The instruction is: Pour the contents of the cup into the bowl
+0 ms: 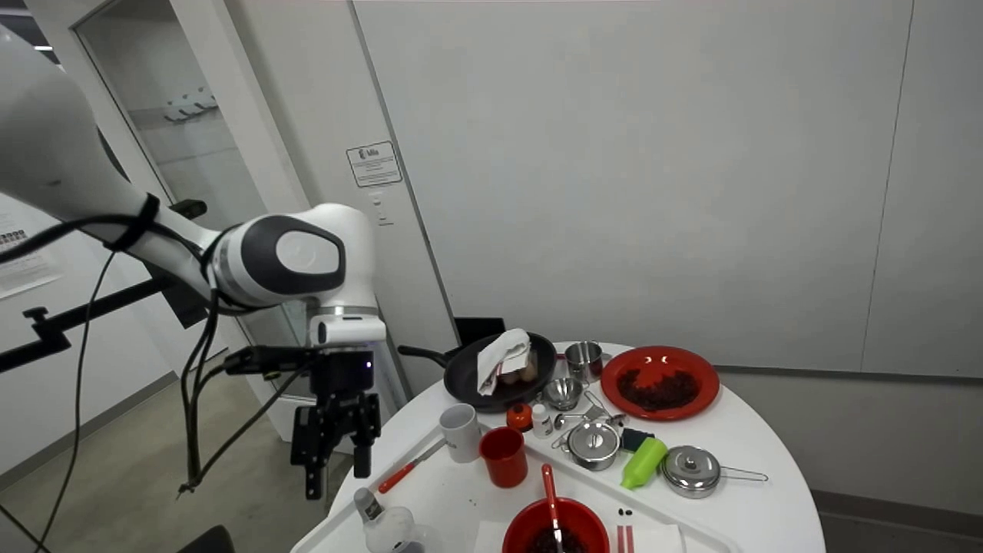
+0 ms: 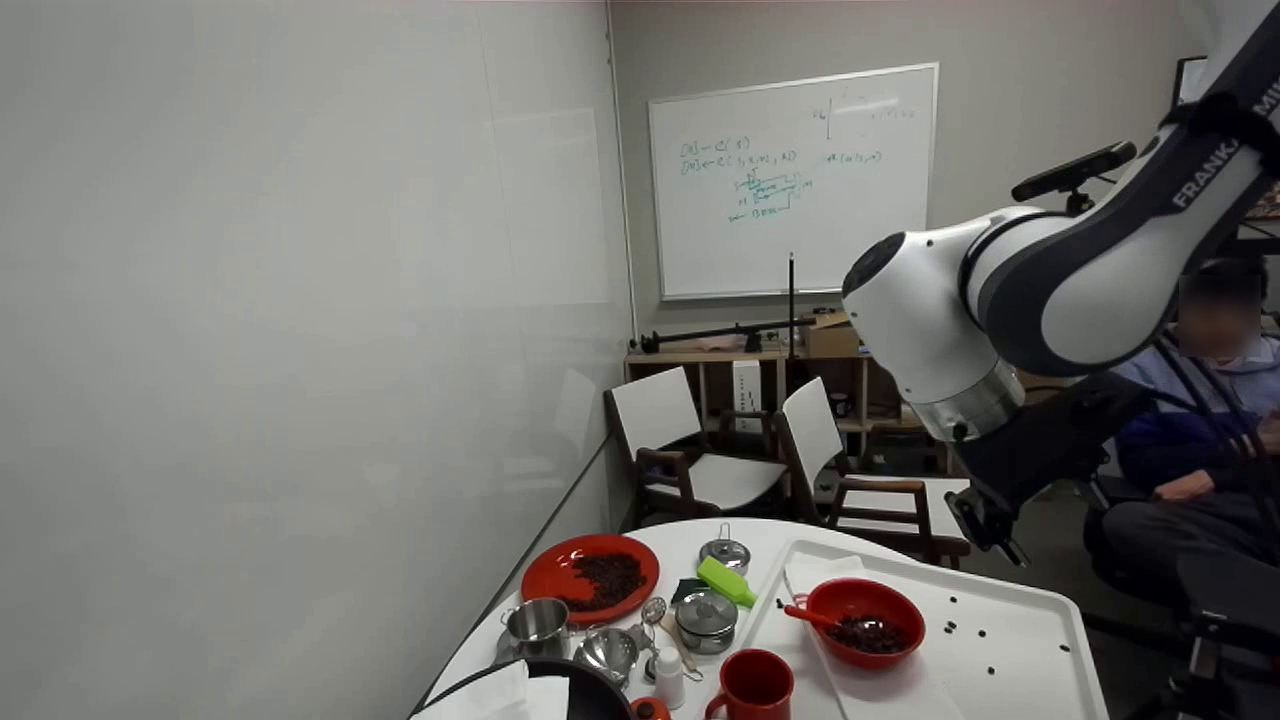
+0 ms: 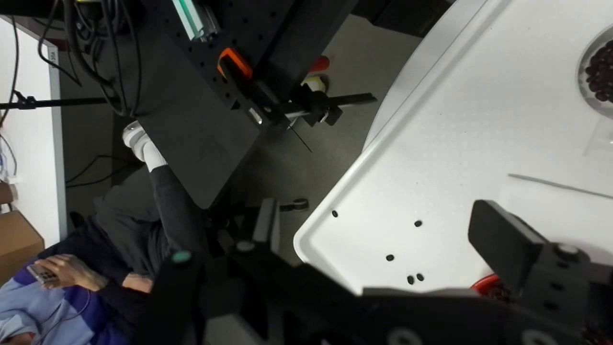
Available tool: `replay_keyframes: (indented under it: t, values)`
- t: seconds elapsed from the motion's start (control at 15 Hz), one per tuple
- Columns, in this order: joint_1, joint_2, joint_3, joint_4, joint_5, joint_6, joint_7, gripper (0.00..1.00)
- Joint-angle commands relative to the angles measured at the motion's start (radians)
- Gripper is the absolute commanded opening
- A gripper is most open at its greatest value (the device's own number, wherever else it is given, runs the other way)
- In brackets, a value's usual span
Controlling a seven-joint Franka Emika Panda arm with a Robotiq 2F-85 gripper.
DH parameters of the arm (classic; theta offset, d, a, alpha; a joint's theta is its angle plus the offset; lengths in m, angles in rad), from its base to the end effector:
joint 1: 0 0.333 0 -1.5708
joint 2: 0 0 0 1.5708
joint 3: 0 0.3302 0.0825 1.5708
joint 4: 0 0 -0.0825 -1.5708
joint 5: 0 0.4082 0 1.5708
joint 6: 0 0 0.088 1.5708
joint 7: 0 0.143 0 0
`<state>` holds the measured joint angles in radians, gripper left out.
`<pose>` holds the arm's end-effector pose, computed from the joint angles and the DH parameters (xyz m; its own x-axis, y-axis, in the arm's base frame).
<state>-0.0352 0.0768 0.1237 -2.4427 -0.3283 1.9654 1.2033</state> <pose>0.4175 0.0063 0.2073 0.6158 -0.7875 -0.0256 -0.6410 -0.5196 0.5650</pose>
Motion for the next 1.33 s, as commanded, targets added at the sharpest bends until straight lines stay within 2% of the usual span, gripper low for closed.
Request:
replay_keyframes:
  t: [0.0,0.47,0.8,0.87,1.27]
  values:
    - [0.059,0.109,-0.043,0.036,-0.052,0.018,0.091,1.0]
    - [0.134,0.226,-0.066,0.078,-0.04,0.118,0.067,1.0]
    - [0.172,0.165,-0.06,0.101,-0.025,0.202,0.022,1.0]
    - [0.177,0.2,-0.071,0.101,-0.026,0.178,0.045,1.0]
    - [0.183,0.178,-0.068,0.111,-0.028,0.189,0.044,1.0]
